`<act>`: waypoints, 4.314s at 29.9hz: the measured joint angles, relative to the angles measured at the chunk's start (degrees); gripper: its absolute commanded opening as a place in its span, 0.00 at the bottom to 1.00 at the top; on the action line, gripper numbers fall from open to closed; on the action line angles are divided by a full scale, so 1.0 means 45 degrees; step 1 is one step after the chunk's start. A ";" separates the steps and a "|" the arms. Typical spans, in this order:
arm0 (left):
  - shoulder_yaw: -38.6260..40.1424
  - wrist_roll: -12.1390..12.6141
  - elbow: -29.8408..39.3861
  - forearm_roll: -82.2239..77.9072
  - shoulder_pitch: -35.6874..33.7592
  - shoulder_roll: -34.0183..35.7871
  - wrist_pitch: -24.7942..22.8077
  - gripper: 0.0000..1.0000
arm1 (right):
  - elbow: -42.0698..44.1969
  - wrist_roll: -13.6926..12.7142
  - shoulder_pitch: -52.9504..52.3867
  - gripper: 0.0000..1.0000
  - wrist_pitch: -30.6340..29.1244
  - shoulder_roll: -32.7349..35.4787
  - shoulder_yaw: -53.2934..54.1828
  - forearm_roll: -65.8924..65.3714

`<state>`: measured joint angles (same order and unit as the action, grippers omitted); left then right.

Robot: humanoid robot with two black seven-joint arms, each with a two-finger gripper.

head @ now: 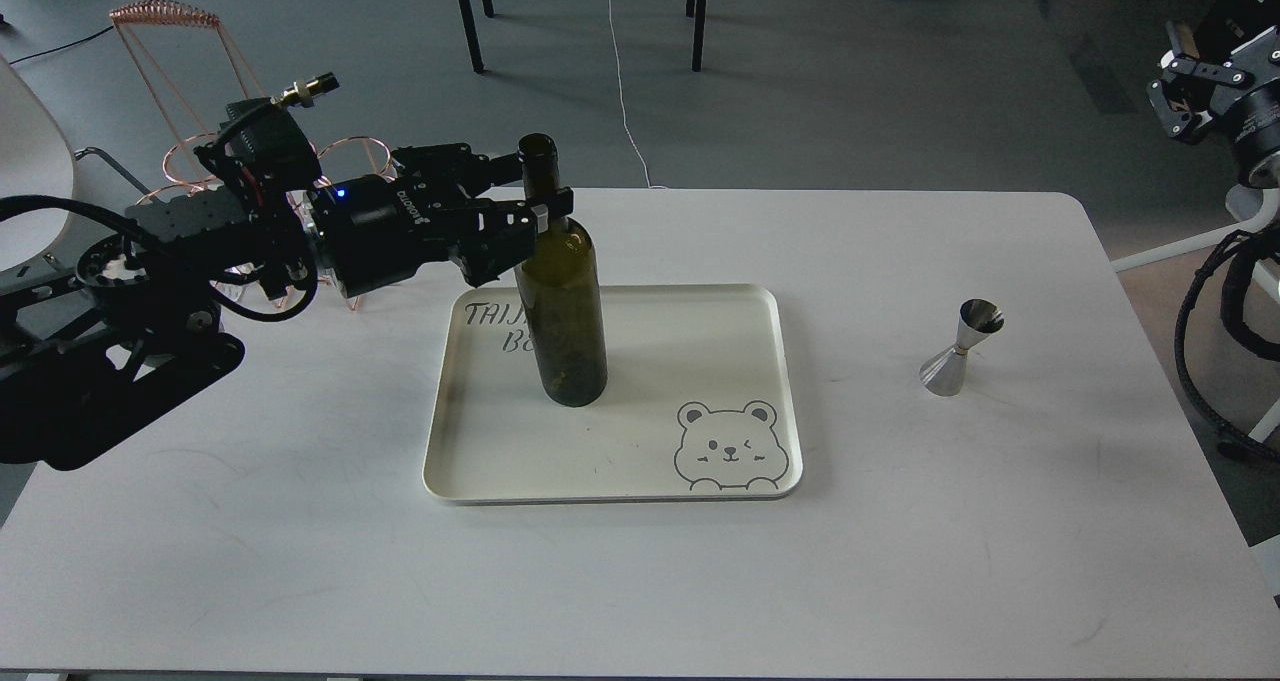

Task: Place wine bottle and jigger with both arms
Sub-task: 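Reach the left gripper to the neck of the green wine bottle, then grasp the bottle neck with the left gripper and lift, then carry the bottle over the copper wire rack with the left gripper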

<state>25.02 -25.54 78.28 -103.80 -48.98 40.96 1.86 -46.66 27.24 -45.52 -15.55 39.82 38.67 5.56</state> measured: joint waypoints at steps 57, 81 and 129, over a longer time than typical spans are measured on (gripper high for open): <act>0.0575 -0.0543 -0.2966 0.0812 -0.2697 0.3556 -0.1093 0.11 | -0.0011 -0.0036 -0.0213 0.97 0.0000 0.0119 0.0040 -0.0005; 0.0319 -0.0546 -0.4438 0.1050 -0.2917 0.3298 -0.1206 0.11 | 0.0018 -0.0039 -0.0196 0.97 -0.0003 0.0079 0.0019 -0.0034; 0.0107 -0.0551 -0.4434 0.1033 -0.2959 0.2858 -0.1095 0.11 | -0.0002 -0.0019 -0.0098 0.97 0.0006 0.0273 0.0041 -0.0024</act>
<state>25.51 -28.02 58.33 -99.15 -62.30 53.83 -3.07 -46.68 27.16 -45.96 -15.52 41.04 38.85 5.45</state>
